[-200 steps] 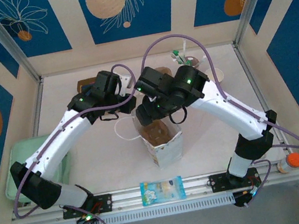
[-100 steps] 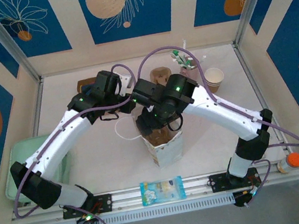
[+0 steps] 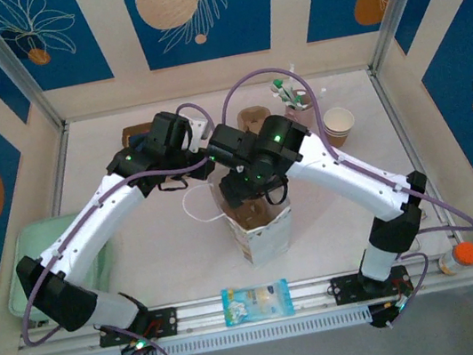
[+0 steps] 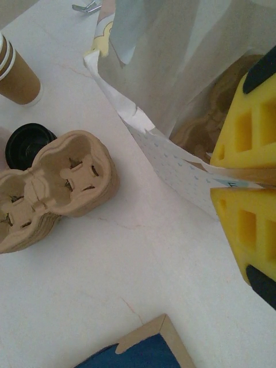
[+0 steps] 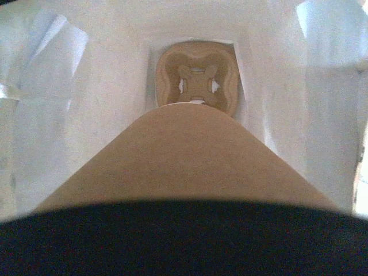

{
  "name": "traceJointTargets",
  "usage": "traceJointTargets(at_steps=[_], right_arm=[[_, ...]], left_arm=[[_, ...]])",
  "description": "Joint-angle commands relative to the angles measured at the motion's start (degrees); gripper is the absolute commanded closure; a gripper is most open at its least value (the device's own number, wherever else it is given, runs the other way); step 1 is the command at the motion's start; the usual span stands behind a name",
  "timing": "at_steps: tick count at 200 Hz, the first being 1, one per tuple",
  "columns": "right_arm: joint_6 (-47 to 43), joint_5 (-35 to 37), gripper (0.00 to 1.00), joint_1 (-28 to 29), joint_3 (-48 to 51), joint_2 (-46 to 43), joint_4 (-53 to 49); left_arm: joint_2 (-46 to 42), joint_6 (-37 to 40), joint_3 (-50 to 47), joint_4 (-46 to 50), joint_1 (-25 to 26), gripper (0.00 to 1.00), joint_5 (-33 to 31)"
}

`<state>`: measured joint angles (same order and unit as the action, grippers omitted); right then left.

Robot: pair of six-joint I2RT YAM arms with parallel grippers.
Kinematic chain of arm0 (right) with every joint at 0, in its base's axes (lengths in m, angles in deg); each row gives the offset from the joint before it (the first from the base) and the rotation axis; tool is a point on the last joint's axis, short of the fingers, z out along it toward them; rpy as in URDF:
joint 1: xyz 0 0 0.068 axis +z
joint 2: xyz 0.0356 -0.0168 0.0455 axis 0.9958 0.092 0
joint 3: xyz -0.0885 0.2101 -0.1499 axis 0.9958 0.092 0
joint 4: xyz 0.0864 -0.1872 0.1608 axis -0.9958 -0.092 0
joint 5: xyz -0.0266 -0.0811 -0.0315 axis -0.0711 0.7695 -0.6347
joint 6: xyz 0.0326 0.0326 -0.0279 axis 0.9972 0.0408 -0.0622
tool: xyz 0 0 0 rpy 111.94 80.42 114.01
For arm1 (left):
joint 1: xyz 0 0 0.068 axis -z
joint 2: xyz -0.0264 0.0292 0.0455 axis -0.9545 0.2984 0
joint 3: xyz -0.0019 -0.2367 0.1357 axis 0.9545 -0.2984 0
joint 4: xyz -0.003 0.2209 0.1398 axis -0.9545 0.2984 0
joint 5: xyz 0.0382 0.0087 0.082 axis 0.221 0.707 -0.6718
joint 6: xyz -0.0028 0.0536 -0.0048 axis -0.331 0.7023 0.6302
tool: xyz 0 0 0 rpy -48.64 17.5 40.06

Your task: Pack the takeout coffee

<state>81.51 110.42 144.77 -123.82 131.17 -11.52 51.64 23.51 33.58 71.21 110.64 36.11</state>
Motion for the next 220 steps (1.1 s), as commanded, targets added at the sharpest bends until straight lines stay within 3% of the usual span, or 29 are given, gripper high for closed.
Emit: traceJointTargets(at_steps=[1, 29, 77, 121, 175, 220], right_arm=[[-0.3, -4.9, 0.63, 1.6, 0.6, 0.5, 2.5], [0.1, -8.0, 0.63, 1.8, 5.1, -0.6, 6.8], [3.6, 0.9, 0.64, 0.1, 6.4, 0.9, 0.4], [4.1, 2.9, 0.63, -0.6, 7.1, 0.5, -0.8], [0.5, -5.9, 0.63, 1.5, 8.8, 1.3, 5.3], [2.1, -3.8, 0.63, -0.9, 11.6, -0.1, 4.5]], left_arm=[[-0.1, -0.5, -0.4, -0.2, 0.0, 0.85, 0.6], [-0.1, -0.6, -0.3, -0.2, -0.1, 0.85, 0.6], [-0.8, -0.9, -1.0, -0.3, -0.1, 0.85, 0.8], [-1.2, -0.8, -1.1, -0.2, 0.0, 0.85, 0.5], [-0.9, -0.8, -0.9, -0.1, 0.0, 0.85, 0.5], [-1.3, -0.7, -1.1, -0.1, -0.1, 0.85, 0.3]])
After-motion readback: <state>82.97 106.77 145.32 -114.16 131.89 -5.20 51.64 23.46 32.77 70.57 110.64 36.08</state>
